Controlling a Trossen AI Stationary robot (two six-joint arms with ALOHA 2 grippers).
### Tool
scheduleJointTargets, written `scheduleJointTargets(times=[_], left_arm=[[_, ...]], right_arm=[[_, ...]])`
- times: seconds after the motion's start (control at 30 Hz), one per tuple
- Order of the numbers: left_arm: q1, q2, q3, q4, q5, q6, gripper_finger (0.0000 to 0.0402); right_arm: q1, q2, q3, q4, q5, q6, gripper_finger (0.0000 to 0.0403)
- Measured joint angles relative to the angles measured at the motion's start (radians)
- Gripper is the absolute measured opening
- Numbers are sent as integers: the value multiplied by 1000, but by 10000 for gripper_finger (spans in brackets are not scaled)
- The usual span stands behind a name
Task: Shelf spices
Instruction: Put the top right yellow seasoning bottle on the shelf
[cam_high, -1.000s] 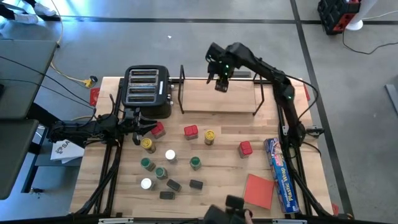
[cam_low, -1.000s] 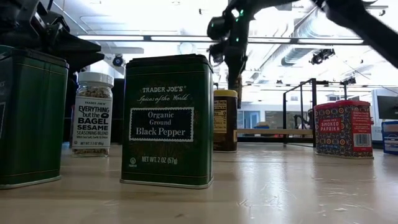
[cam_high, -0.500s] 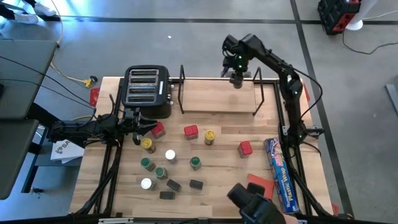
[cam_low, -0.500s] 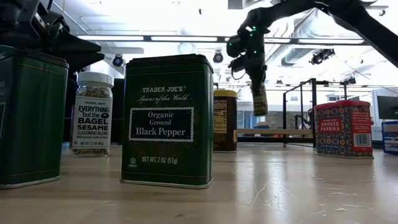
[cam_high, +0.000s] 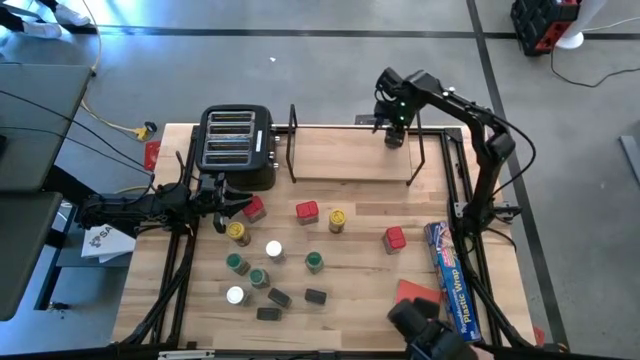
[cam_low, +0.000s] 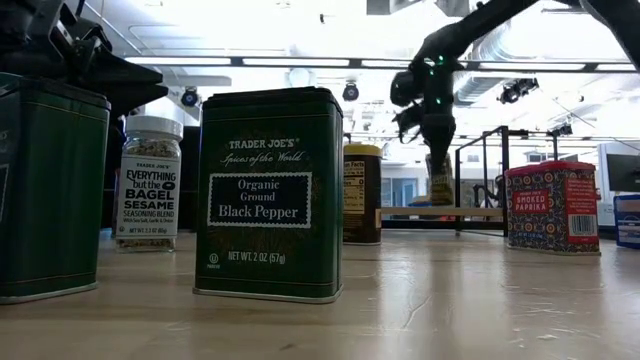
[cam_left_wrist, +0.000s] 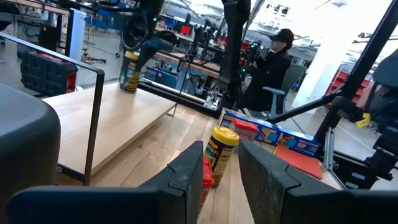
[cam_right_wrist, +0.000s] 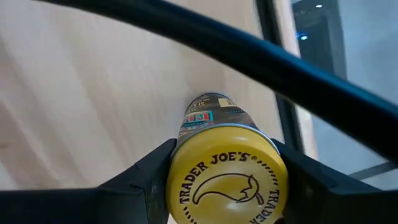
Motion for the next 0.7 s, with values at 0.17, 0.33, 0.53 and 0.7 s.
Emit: scheduleJointTargets(times=[0.17,0.33,0.53,0.7], left_arm=[[0,0,0,0,0,0,97],[0,0,0,0,0,0,97],[0,0,0,0,0,0,97],[0,0,0,0,0,-1,97]], right_arm=[[-19,-2,-12,30,-11,-6,210],[-25,-2,-13,52,-13,-6,238],[-25,-2,-13,86,-11,-6,289],[-24,0,24,34,-11,-2,293]])
